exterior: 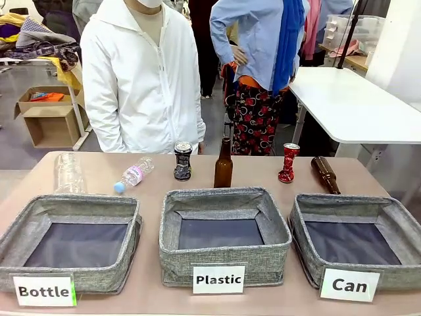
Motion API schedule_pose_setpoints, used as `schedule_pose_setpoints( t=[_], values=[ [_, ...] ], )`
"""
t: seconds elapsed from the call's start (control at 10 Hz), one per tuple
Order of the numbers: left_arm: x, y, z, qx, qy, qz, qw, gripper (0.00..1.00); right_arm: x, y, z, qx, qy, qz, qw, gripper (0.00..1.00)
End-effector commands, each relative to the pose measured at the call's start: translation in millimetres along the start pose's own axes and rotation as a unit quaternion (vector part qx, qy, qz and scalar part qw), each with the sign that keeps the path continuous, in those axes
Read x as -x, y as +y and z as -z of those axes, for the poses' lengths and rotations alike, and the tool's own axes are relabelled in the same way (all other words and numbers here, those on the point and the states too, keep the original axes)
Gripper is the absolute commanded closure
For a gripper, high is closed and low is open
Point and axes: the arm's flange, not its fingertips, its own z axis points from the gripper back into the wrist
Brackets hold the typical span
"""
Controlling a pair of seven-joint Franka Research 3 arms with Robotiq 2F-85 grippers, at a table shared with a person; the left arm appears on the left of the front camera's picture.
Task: Sort the can waste into the basket.
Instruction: Pick up the can waste from the table and place it in the right Fabric basket.
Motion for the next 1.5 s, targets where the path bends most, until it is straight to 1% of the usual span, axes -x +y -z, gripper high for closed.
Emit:
schedule_pose_setpoints(
  t=[0.0,0.1,0.2,0.3,0.4,0.5,0.6,0.7,0.8,0.9,1.0,1.1,1.2,1.3,1.4],
  values=[
    [-3.5,0.0,1.8,0.007,-0.004,0.014,1.000,0.00,-1.6,-5.0,-0.7,-0.007,-0.007,-0.013,1.000,0.00],
    [-3.5,0.0,1.8,0.007,-0.004,0.014,1.000,0.00,-1.6,-5.0,-0.7,-0.007,-0.007,-0.013,1.000,0.00],
    [0.6,-0.1,-3.4,0.000,0.002,0.000,1.000,0.00,-1.6,-5.0,-0.7,-0.007,-0.007,-0.013,1.000,0.00],
    [5.0,-15.0,2.2,-0.025,0.036,0.066,0.997,0.00,-1.6,-5.0,-0.7,-0.007,-0.007,-0.013,1.000,0.00],
    [-3.3,-32.3,21.6,-0.056,0.084,0.126,0.987,0.00,-1.6,-5.0,-0.7,-0.007,-0.007,-0.013,1.000,0.00],
    [-13.1,-50.0,58.4,-0.096,0.135,0.161,0.973,0.00,-1.6,-5.0,-0.7,-0.007,-0.007,-0.013,1.000,0.00],
    [-18.3,-62.5,99.8,-0.114,0.206,0.197,0.952,0.00,-1.6,-5.0,-0.7,-0.007,-0.007,-0.013,1.000,0.00],
    [-23.0,-70.8,148.8,-0.151,0.251,0.210,0.933,0.00,-1.6,-5.0,-0.7,-0.007,-0.007,-0.013,1.000,0.00],
    [-25.2,-74.0,197.3,-0.165,0.309,0.225,0.909,0.00,-1.6,-5.0,-0.7,-0.007,-0.007,-0.013,1.000,0.00],
    [-19.5,-71.4,246.6,-0.187,0.345,0.247,0.886,0.00,-1.6,-5.0,-0.7,-0.007,-0.007,-0.013,1.000,0.00],
    [-11.1,-62.9,280.8,-0.204,0.357,0.259,0.874,0.00,-1.6,-5.0,-0.7,-0.007,-0.007,-0.013,1.000,0.00],
    [-1.1,-52.5,309.3,-0.196,0.374,0.279,0.862,0.00,-1.6,-5.0,-0.7,-0.007,-0.007,-0.013,1.000,0.00],
    [9.7,-39.6,331.3,-0.203,0.384,0.303,0.848,0.00,-1.6,-5.0,-0.7,-0.007,-0.007,-0.013,1.000,0.00],
    [14.7,-37.2,334.7,-0.228,0.365,0.303,0.850,0.00,-1.6,-5.0,-0.7,-0.007,-0.007,-0.013,1.000,0.00],
    [-0.6,-56.3,305.6,-0.314,0.323,0.253,0.856,0.00,-1.6,-5.0,-0.7,-0.007,-0.007,-0.013,1.000,0.00]
  ],
)
